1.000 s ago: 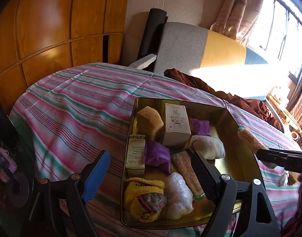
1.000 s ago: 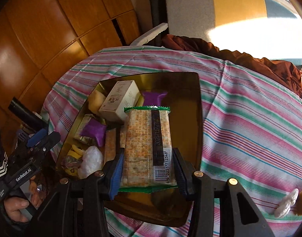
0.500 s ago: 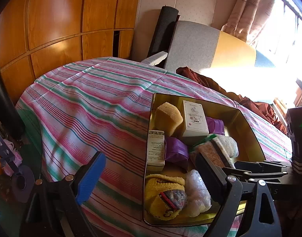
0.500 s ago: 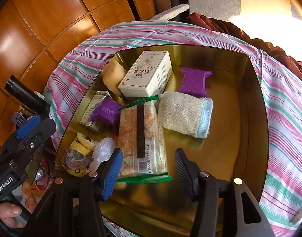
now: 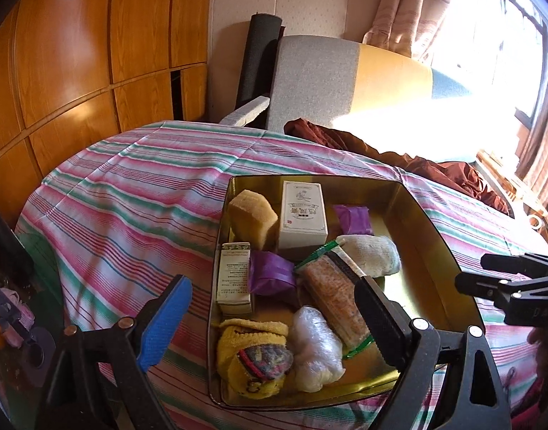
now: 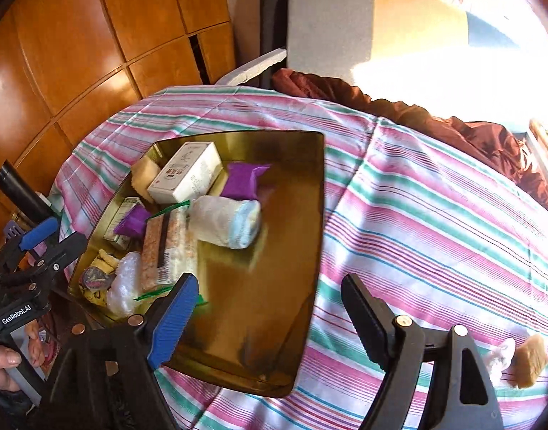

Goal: Organize objects
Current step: 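Move both grippers back toward the items left on the cloth, then grasp the plastic-wrapped bundle with the left gripper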

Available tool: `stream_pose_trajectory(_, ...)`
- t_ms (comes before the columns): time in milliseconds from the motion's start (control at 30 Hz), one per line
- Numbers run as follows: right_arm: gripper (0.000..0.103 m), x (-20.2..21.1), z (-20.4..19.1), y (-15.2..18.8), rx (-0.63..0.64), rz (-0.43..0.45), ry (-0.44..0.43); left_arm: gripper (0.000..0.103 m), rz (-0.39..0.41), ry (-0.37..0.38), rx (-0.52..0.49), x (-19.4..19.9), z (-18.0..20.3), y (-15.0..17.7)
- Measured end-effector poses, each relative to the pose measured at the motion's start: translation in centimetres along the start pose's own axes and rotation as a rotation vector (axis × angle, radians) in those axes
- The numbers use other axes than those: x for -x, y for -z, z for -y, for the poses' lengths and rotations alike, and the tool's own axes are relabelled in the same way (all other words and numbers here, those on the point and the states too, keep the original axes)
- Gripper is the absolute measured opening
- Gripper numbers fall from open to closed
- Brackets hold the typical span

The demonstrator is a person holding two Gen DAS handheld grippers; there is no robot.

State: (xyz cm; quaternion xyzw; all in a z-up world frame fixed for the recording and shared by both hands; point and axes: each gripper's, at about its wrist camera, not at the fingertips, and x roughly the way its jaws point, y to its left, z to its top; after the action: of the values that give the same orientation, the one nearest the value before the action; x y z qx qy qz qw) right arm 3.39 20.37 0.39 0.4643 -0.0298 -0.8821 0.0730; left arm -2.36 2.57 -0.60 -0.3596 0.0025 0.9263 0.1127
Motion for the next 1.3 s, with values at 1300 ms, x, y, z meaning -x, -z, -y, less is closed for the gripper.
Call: stream_pose_trajectory(1300,0.089,11.4,33.1,14.8,-1.085,0.386,0.118,0.080,-0.240,0.574,-0.541,-4.6,33.4,3.6)
